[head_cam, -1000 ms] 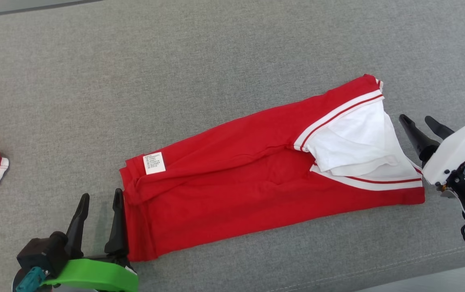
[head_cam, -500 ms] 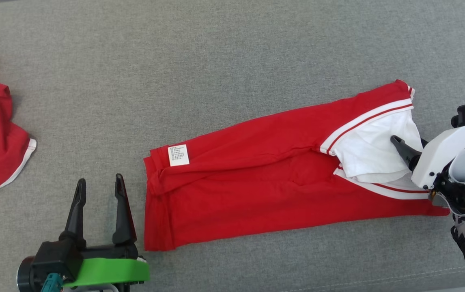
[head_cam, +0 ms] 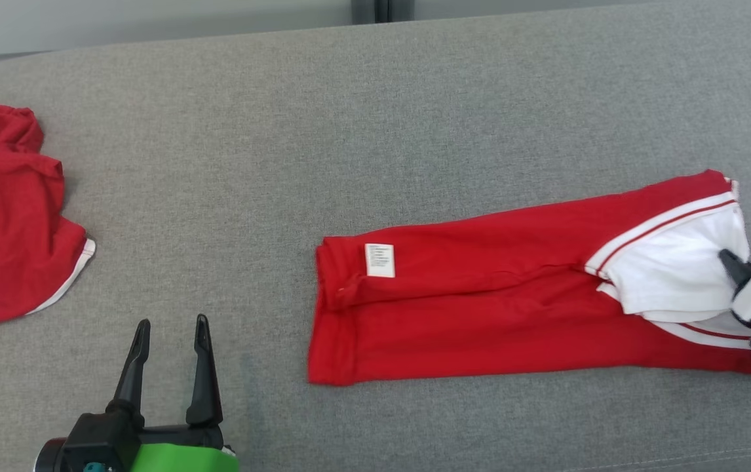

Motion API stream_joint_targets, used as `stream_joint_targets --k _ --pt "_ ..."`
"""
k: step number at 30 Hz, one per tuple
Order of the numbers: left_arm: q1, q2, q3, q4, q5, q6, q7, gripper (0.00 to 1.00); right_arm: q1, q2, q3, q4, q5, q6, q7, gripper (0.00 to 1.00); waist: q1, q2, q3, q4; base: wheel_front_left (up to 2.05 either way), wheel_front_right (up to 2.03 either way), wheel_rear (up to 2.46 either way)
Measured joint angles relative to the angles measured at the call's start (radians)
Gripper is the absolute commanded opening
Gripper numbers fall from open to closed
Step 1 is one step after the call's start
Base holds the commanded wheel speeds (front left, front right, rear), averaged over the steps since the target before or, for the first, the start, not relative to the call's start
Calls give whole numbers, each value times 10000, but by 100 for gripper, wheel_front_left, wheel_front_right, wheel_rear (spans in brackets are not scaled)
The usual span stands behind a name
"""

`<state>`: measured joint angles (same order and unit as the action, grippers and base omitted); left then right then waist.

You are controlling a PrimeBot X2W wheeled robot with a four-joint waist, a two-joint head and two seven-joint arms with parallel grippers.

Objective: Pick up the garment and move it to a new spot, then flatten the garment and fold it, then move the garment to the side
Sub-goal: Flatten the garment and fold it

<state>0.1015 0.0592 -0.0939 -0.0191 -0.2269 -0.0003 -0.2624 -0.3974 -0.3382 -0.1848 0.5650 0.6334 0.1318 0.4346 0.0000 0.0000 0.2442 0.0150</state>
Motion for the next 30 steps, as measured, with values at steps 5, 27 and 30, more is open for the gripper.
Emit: stream_joint_targets --k 5,27,30 --pt "151 -61 301 169 44 -274 0 100 -84 -792 -1158 253 -150 -2 12 0 0 0 -408 -18 0 0 0" --pt "291 -90 -309 531 -525 -84 0 100 244 1237 2470 -4180 8 -12 2391 0 0 0 -849 -257 0 0 0" --pt "253 -92 -441 623 -520 -102 0 100 197 1685 3212 -4059 -4 -12 2389 0 0 0 -863 -159 0 0 0"
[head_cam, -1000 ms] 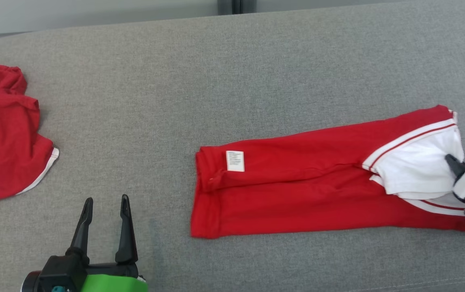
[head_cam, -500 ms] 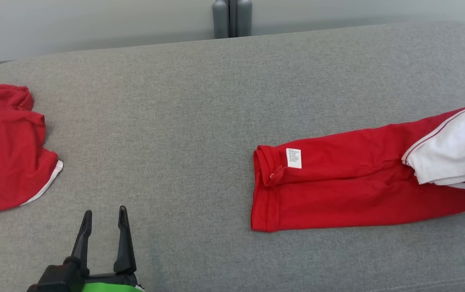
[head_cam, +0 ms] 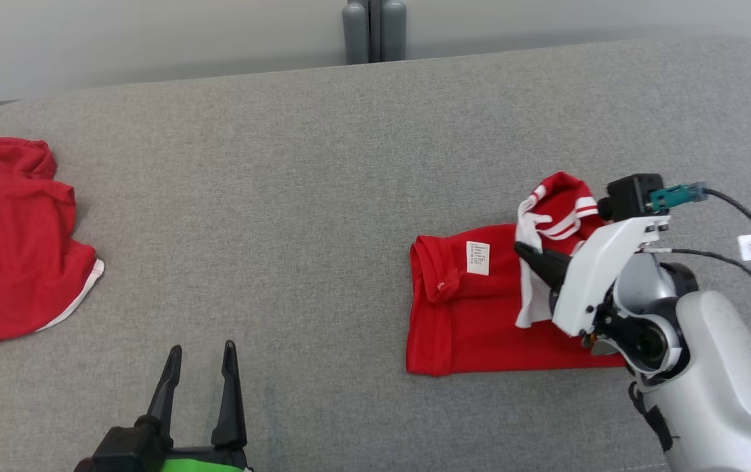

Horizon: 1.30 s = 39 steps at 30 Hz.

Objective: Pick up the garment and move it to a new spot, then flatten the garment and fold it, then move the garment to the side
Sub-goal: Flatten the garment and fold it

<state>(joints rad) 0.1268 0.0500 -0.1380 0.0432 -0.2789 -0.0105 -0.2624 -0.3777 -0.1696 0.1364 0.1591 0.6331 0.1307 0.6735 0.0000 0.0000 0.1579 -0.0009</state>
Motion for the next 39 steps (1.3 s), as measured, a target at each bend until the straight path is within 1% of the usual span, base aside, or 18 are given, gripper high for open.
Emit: stream_joint_targets --k 3,6,13,19,22,23,24,25,27,32,36,39 --pt "-19 -2 -92 140 15 -35 0 100 18 307 604 113 -17 0 -42 0 0 0 -11 157 0 0 0" --pt "-23 -2 -88 228 15 19 0 100 68 489 922 276 -17 0 -257 0 0 0 -22 323 0 0 0" --pt "-13 -2 -105 324 10 27 0 100 146 769 1032 999 -182 0 -802 0 0 0 31 524 0 0 0" --pt "-23 -2 -69 349 4 4 0 100 -2 978 1060 1572 -221 0 -1229 0 0 0 159 512 0 0 0" --pt "-40 -2 -50 397 8 -29 0 100 -86 1072 1170 1783 -46 0 -1505 0 0 0 178 461 0 0 0" --pt "-43 -2 -46 403 8 -31 0 100 -113 1101 1204 1814 38 0 -1638 24 0 0 179 446 0 0 0" --pt "-48 0 -48 416 10 -33 0 100 -167 1114 1313 1802 132 -2 -1827 33 0 0 181 431 0 0 0" --pt "-51 -2 -44 433 12 -35 0 100 -222 1126 1459 1747 305 -2 -1933 100 0 0 184 417 0 0 0" --pt "-51 -2 -17 447 13 -35 0 100 -236 1170 1657 1601 767 0 -2173 100 0 0 176 375 0 0 0" --pt "-20 -2 121 483 150 -42 0 100 -87 1202 2153 794 1764 -2 -2865 100 0 0 59 199 0 0 0" --pt "75 0 299 462 163 -31 0 100 396 1143 2115 194 1714 -2 -3359 100 0 0 -67 9 0 0 0" --pt "136 -2 412 382 186 -27 0 100 881 727 1929 -278 1285 0 -3973 100 0 0 -217 -142 0 0 0"
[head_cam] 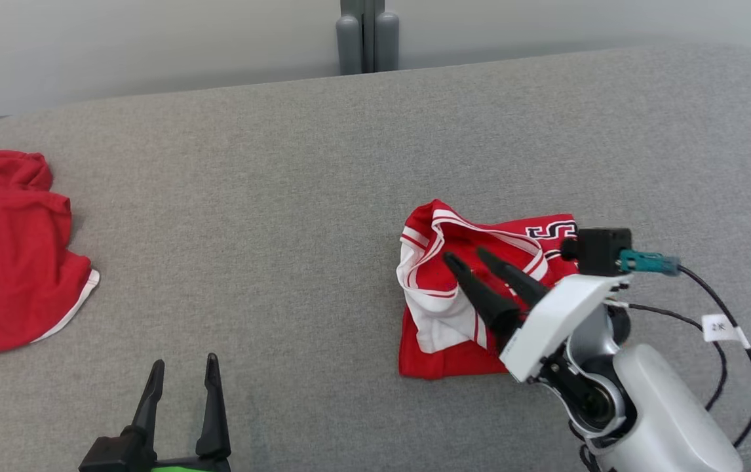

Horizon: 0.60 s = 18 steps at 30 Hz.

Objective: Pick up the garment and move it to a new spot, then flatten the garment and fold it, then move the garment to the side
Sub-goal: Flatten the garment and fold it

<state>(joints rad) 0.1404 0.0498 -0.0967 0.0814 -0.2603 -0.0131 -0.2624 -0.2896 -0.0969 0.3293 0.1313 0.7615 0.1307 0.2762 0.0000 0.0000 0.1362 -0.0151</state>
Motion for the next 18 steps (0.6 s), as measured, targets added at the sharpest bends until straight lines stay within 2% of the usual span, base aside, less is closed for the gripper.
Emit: stream_joint_targets --k 8,13,15,16,18 --pt "421 0 173 -217 4 88 0 100 1310 -1093 -913 -276 -1429 0 -2537 100 0 0 -475 -399 0 0 0" --pt "709 0 244 -385 4 134 0 100 2244 -1521 -1856 773 -2546 0 -4445 100 0 0 -859 -542 0 0 0" --pt "822 -2 253 -431 6 159 0 100 2602 -1522 -2309 1244 -2938 0 -4972 100 0 0 -1021 -571 0 0 0" --pt "923 -2 282 -533 58 228 0 100 2908 -1496 -2757 1641 -3532 0 -5244 100 0 0 -1180 -590 0 0 0" --pt "976 -2 330 -600 61 286 0 100 3133 -1409 -3154 1833 -4057 0 -5344 100 0 0 -1300 -599 0 0 0"
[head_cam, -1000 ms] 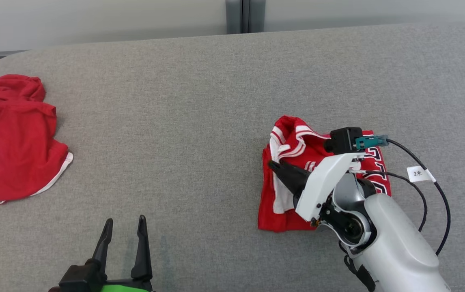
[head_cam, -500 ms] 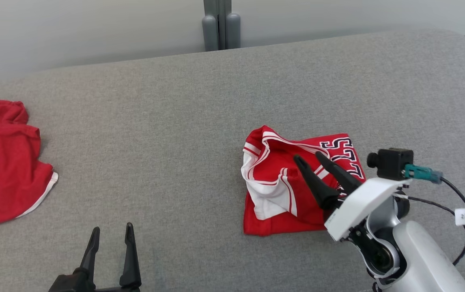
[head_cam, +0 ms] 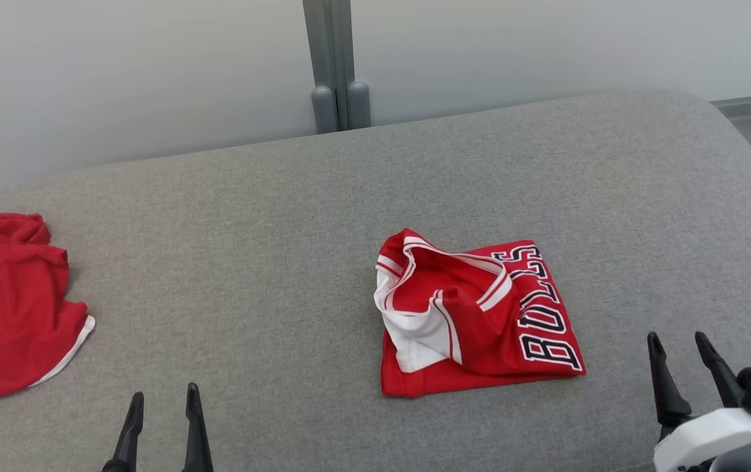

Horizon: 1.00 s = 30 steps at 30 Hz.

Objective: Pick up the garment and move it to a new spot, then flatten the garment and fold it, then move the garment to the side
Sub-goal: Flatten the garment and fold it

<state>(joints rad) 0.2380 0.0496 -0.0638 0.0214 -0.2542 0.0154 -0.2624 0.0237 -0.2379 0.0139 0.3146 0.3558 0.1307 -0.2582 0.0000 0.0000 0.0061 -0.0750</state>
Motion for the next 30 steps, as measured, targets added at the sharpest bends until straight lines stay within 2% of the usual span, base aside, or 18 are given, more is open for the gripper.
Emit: stream_joint_targets --k 4,10,11,12,13,19,24,30 --pt "133 0 38 -111 71 67 0 100 360 385 -608 -121 -742 0 -33 100 0 0 -170 -8 0 0 0" --pt "367 0 159 -165 127 65 0 100 423 635 -734 -495 -1093 0 -35 100 0 0 -217 32 0 0 0" --pt "372 0 169 -169 150 59 0 100 321 629 -683 -483 -1095 0 -35 86 0 0 -200 53 0 0 0" --pt "371 0 169 -174 155 35 0 100 219 612 -610 -445 -1103 0 -35 39 0 0 -179 74 0 0 0" --pt "367 0 165 -182 171 23 0 100 39 604 -548 -395 -1103 0 -35 0 0 0 -143 97 0 0 0" --pt "303 0 52 -127 253 -115 0 100 -1578 512 301 941 -1348 4 -33 0 0 0 127 294 0 0 0" --pt "91 0 21 -88 318 -221 0 100 -3242 920 731 2803 -1797 8 102 0 0 0 540 480 0 0 0" --pt "-168 0 40 -10 382 -330 0 100 -4430 1312 945 4738 -2151 10 90 0 0 0 942 740 0 0 0"
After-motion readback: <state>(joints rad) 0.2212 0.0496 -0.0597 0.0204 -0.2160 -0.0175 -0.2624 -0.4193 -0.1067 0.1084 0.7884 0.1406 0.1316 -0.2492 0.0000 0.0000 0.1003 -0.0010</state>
